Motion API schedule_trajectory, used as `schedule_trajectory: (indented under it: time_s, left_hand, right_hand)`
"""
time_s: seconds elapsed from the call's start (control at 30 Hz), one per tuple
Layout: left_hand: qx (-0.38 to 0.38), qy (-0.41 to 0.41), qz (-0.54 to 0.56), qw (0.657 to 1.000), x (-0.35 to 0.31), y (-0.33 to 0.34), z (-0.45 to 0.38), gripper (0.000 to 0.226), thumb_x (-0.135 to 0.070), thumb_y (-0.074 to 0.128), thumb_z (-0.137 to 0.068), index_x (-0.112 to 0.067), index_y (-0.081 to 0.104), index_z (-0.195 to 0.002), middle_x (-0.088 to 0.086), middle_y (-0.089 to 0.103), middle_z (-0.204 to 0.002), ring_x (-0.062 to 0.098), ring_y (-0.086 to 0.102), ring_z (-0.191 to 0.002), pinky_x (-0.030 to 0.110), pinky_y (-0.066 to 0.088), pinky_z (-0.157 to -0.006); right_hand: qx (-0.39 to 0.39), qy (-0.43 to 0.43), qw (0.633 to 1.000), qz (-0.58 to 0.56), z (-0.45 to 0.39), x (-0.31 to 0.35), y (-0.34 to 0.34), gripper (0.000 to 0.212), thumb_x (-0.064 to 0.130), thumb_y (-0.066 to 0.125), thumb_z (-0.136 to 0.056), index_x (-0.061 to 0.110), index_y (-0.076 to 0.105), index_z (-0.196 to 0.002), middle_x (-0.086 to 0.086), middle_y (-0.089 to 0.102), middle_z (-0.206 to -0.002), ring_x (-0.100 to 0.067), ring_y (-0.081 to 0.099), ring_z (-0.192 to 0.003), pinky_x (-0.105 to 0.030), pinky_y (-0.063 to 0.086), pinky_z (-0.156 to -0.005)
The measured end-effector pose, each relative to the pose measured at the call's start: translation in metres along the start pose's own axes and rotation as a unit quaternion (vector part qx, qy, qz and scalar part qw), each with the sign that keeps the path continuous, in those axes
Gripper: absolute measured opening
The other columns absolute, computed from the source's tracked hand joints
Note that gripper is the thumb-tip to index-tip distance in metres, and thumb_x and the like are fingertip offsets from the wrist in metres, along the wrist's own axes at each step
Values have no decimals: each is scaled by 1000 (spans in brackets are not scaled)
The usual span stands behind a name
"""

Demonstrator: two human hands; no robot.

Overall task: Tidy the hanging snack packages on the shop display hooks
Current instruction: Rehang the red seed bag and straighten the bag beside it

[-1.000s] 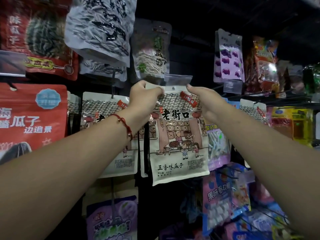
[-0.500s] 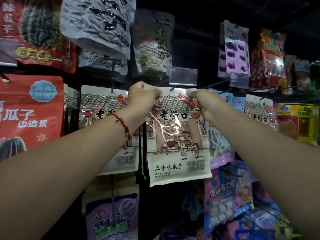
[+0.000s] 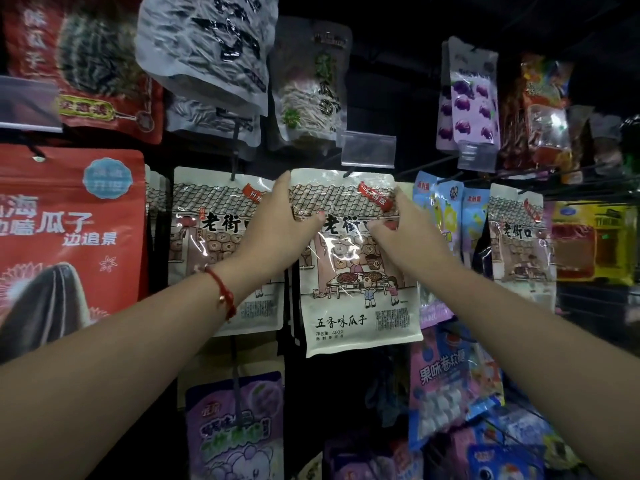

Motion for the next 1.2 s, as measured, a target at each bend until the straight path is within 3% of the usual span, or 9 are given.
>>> schedule_trajectory:
  time_s: [0.1, 0.2, 0.3, 0.43, 0.6, 0.8, 1.0, 1.1, 1.2]
  left_hand:
    - [35, 15, -123, 992, 6, -10, 24, 86, -54, 58, -94, -32, 7, -159, 3, 17, -165, 26, 26, -148, 46, 29, -117]
    - [65, 46, -250, 965, 3, -25, 46, 82, -61, 50, -94, -36, 7, -159, 3, 6, -168, 29, 17, -152, 50, 22, -120]
    - [115, 70, -345, 929, -1, -44, 70, 85, -69, 40, -93, -37, -2, -159, 7, -7, -168, 29, 5, -154, 48, 10, -122]
    - [161, 106, -441, 877, -6, -66, 106, 86, -77, 28, -91, -38, -12, -157, 8, -16, -166, 31, -9, -154, 55, 0, -124]
    - [161, 98, -506, 842, 0, -104, 153, 85, -79, 23, -90, -39, -12, -156, 6, -21, -165, 31, -16, -153, 57, -2, -122]
    - [147, -28, -574, 805, 41, -185, 195, 100, -90, -5, -70, -39, -16, -155, 8, -20, -165, 35, -11, -153, 59, 1, -122]
    - [132, -140, -567, 801, 76, -261, 214, 108, -97, -4, -63, -41, -8, -156, 9, -19, -165, 37, -3, -153, 61, 11, -121]
    - [142, -173, -543, 809, 86, -275, 215, 101, -92, 13, -73, -39, -4, -157, 8, -24, -164, 40, 4, -153, 60, 17, -120]
    - [144, -178, -520, 823, 91, -273, 215, 95, -87, 21, -80, -38, -1, -158, 11, -7, -167, 37, 10, -153, 57, 21, -119]
  right_hand:
    - [36, -35, 996, 77, 24, 1, -3, 72, 40, 54, -99, 13, 22, -157, -5, 29, -162, -26, 33, -145, -44, 33, -117]
    - [76, -86, 978, 176, 46, 6, -12, 65, 42, 47, -102, 4, 30, -152, -7, 10, -167, -25, 10, -153, -43, 14, -123]
    - [117, -87, 972, 184, 63, 9, -15, 76, 54, 46, -98, 20, 16, -159, -3, 10, -167, -25, 10, -153, -45, 14, -122]
    - [203, -68, 963, 162, 84, 26, -16, 75, 68, 43, -90, 28, 33, -153, -2, 20, -164, -30, 28, -147, -56, 30, -117]
    - [265, -99, 952, 118, 109, 56, -10, 65, 55, 52, -96, 26, 36, -152, -3, 36, -158, -24, 33, -144, -41, 31, -114]
    - [246, -152, 946, 147, 121, 105, 22, 73, 63, 46, -94, 31, 25, -156, -4, 9, -167, -30, 3, -154, -51, 8, -122]
    - [324, -122, 937, -38, 119, 178, 63, 72, 53, 55, -95, 22, 28, -155, -3, 32, -161, -25, 36, -144, -37, 34, -111]
    - [330, -75, 932, -132, 115, 206, 79, 58, 45, 58, -97, 24, 38, -148, 1, 52, -144, -23, 52, -128, -30, 37, -90]
    - [325, -26, 923, -204, 114, 220, 97, 45, 45, 60, -95, 23, 54, -133, 4, 65, -123, -18, 61, -105, -30, 42, -83]
Point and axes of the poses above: each hand's wrist, its own z-axis away from the middle knuckle, its own y-axis out of the palm, x = y × z, the point moved 1 cm from there along -z, towards the middle knuckle
